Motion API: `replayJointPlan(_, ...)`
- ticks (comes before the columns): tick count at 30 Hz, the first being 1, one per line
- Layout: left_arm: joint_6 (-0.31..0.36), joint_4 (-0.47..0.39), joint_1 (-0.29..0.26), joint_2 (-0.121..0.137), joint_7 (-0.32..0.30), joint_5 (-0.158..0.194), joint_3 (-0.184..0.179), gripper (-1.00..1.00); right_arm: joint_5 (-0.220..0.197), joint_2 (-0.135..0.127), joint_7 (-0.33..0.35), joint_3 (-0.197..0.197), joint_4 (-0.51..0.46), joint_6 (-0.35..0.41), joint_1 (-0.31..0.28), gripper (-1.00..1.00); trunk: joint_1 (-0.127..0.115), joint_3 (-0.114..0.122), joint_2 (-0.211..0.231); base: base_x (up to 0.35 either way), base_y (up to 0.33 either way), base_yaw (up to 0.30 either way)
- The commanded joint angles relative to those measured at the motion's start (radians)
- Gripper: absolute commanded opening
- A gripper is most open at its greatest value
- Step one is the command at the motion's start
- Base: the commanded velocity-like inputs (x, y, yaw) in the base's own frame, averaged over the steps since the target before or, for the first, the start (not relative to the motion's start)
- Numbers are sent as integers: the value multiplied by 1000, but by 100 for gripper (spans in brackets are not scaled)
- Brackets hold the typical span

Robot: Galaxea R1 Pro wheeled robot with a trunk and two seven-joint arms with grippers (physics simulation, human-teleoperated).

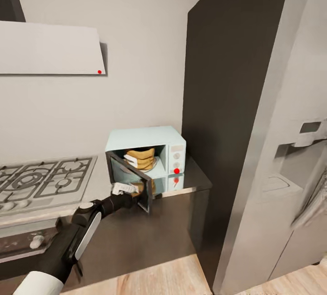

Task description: In the kitchen, take the popcorn bag from the countertop, put it into the microwave, and heat it until the popcorn is cooked so the cooked popcorn ends up inside the bag.

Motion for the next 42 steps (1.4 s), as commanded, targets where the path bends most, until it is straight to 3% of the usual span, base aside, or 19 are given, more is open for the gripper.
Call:
replayJointPlan(1,13,-12,0,-3,32,24,-82,100,7,-1,1,-9,3,-5,-1,100,0,-1,-2,0,0,-238)
replayJointPlan(4,13,-25,0,-11,67,20,-97,100,7,-1,1,-9,3,-5,-1,100,0,0,-2,0,0,-238)
replayJointPlan(7,13,-26,0,-52,88,16,-115,100,7,-1,1,-9,3,-7,-1,100,0,2,-2,0,0,-238)
replayJointPlan(13,13,-26,0,-87,232,20,-120,100,7,-2,1,-10,3,-7,-1,100,0,4,-2,0,0,-236)
replayJointPlan(19,12,-26,0,-90,237,20,-122,100,7,-4,1,-10,3,-5,-1,100,0,5,-2,54,0,-45)
replayJointPlan(29,6,-26,0,-92,230,20,-124,100,8,-5,1,-9,3,-6,-1,100,0,5,-2,307,0,0)
replayJointPlan(34,2,-26,0,-93,240,18,-199,100,9,-5,1,-10,3,-7,-1,100,0,5,-2,321,0,0)
replayJointPlan(42,0,-27,0,-92,241,18,-208,100,9,-5,1,-10,3,-5,-1,100,0,5,-2,321,0,0)
